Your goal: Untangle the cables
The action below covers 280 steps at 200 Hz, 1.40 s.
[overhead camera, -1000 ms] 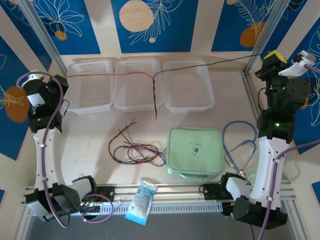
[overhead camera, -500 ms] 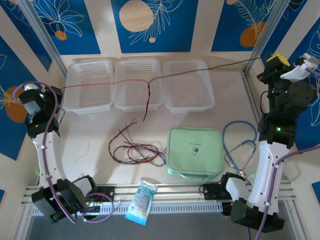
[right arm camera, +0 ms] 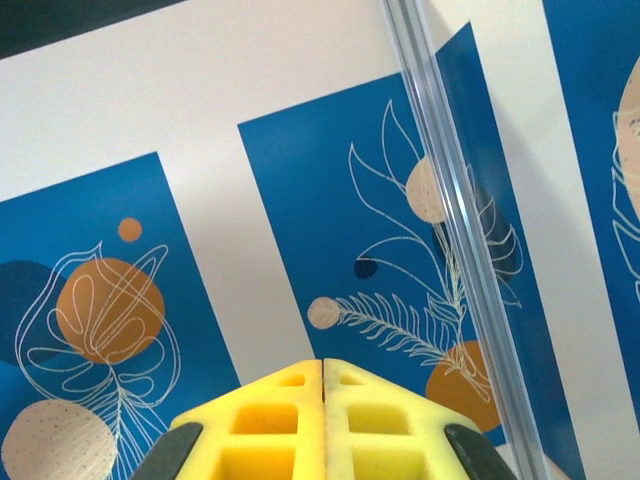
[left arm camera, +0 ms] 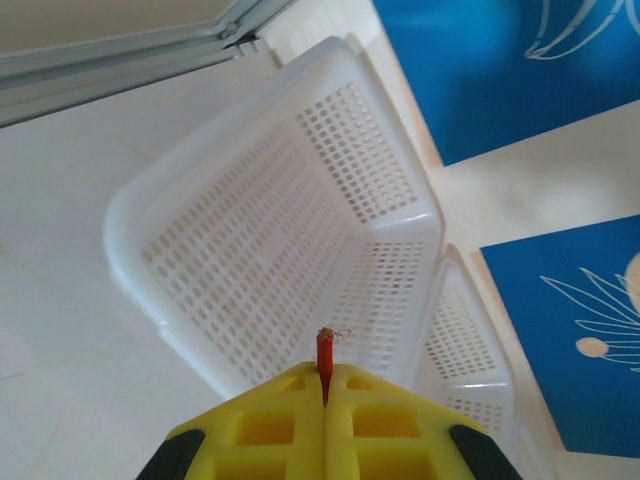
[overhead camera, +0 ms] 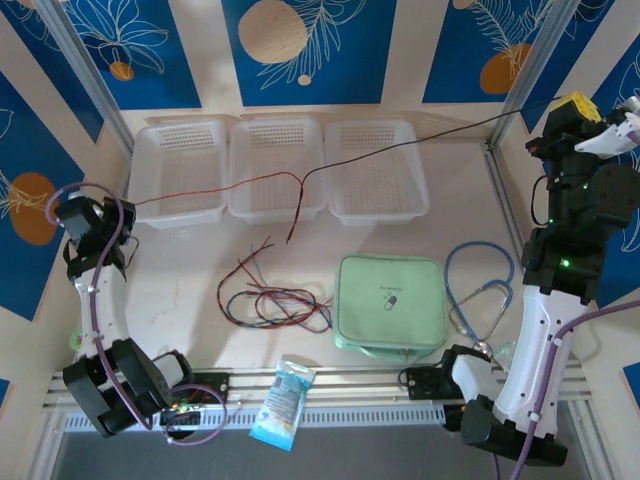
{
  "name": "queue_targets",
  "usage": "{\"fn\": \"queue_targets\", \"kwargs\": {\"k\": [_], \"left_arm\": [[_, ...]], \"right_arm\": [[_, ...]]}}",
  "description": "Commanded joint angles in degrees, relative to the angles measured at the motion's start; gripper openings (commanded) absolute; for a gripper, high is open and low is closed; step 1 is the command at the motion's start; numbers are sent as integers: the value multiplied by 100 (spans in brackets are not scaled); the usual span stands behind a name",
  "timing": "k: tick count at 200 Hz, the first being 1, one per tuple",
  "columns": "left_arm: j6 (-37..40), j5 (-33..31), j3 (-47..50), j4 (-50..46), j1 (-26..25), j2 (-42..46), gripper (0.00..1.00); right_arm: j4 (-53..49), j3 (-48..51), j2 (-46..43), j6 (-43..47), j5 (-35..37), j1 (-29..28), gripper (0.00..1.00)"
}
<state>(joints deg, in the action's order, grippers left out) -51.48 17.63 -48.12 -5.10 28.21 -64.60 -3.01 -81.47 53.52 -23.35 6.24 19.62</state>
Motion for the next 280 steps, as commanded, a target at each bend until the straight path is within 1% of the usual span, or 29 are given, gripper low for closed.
{"fn": "queue_targets", "kwargs": {"k": [1,12,21,34,56,78,108,117,138,163,178,191,213,222,231,238,247,263,280], "left_arm": [[189,-40,167,185,112,-59,0],[300,-228,252,165,153,-70,0],[345,-264,322,242,205,-100,0],[343,-71,386,380,238,-211,0],[418,187,281,286,238,-384,0],[661,-176,268,146,273,-458,0],[697,89,245,144,397,-797,0],[659,116,282,255,405,-865,0],[761,-52,250,197,492,-970,0],[798,63,193,269,554,-1128,0],[908,-13,101,145,561,-1246,0],[861,11,163,256,614,-1296,0],[877,135,192,288,642,-1393,0],[964,33,197,223,649,-1410,0],[1032,-82,226,204,695,-1418,0],[1045,-5,250,258,749,-1452,0],[1095,132,227,238,793,-1512,0],[1270,189,162,91,808,-1614,0],[1266,178,273,188,888,-1693,0]], "right_arm": [[190,-163,27,52,253,51,0],[229,-179,36,145,343,67,0],[239,-233,52,204,382,86,0],[202,-352,92,291,316,101,0],[219,-417,128,245,192,104,0],[323,-486,124,609,578,185,0],[332,-677,151,695,358,242,0],[323,-677,142,734,405,240,0],[333,-671,133,923,550,251,0],[413,-829,143,1292,653,251,0],[465,-962,184,1493,677,253,0],[518,-1069,241,1671,683,253,0],[519,-1220,307,1748,657,243,0],[558,-1253,329,2058,594,236,0],[611,-1326,362,2300,766,222,0],[667,-1403,395,2476,900,222,0],[703,-1523,435,2727,906,214,0],[708,-1711,495,2901,833,168,0],[755,-1806,584,2974,867,154,0]]}}
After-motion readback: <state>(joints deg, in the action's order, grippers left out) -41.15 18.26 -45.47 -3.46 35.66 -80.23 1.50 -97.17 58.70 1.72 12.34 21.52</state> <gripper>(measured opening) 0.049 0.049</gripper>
